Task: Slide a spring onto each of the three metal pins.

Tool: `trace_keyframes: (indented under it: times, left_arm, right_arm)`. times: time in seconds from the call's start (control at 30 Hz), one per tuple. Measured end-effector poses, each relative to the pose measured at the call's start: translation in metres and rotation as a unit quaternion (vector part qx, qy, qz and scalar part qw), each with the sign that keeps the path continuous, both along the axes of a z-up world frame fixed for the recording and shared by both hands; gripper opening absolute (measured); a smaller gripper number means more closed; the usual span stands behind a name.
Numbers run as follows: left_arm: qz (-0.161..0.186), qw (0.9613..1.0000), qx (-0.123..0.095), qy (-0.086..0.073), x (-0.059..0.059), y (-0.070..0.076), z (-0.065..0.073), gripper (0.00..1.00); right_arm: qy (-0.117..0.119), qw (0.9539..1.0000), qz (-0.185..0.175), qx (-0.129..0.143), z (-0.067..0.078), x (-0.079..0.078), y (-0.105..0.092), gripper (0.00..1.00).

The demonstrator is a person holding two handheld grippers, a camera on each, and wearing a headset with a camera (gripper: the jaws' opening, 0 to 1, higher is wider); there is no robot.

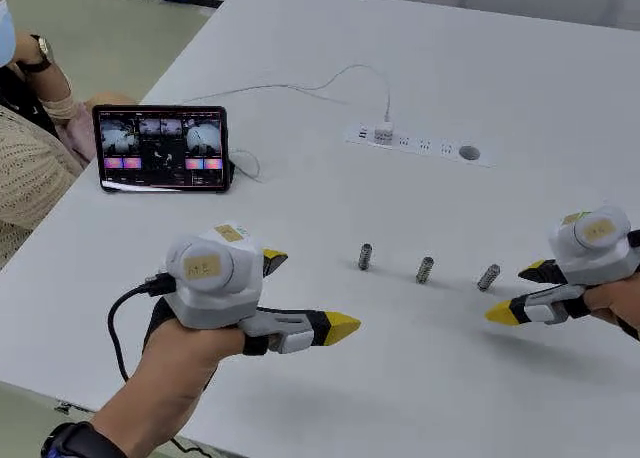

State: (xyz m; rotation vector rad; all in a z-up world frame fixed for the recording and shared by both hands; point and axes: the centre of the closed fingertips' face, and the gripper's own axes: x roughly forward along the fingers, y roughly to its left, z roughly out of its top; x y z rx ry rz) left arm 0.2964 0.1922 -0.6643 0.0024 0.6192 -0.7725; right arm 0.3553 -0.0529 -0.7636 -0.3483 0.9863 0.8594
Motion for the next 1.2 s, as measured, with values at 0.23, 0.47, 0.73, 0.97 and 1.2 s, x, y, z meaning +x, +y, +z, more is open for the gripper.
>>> trace_keyframes:
  times: [0.23, 0.47, 0.73, 0.97, 1.2]
  left_arm:
    - [0.012, 0.9999, 0.0, 0.009, 0.004, 0.008, -0.002, 0.89]
    - [0.015, 0.9998, -0.006, 0.008, 0.007, 0.013, 0.001, 0.9]
    - [0.012, 0.9999, -0.008, 0.002, 0.009, 0.015, 0.005, 0.9]
    - [0.008, 0.9999, -0.007, 0.001, 0.011, 0.016, 0.006, 0.91]
    - [0.008, 0.9999, -0.008, 0.001, 0.014, 0.017, 0.007, 0.91]
  right_arm:
    - [-0.001, 0.9995, -0.026, 0.017, 0.003, -0.013, -0.001, 0.71]
    - [-0.02, 0.996, -0.071, 0.05, 0.016, -0.017, -0.002, 0.8]
    - [-0.042, 0.991, -0.097, 0.082, 0.028, -0.024, -0.001, 0.84]
    - [-0.052, 0.9872, -0.11, 0.103, 0.035, -0.037, 0.001, 0.87]
    - [-0.056, 0.9833, -0.126, 0.118, 0.038, -0.05, 0.003, 0.87]
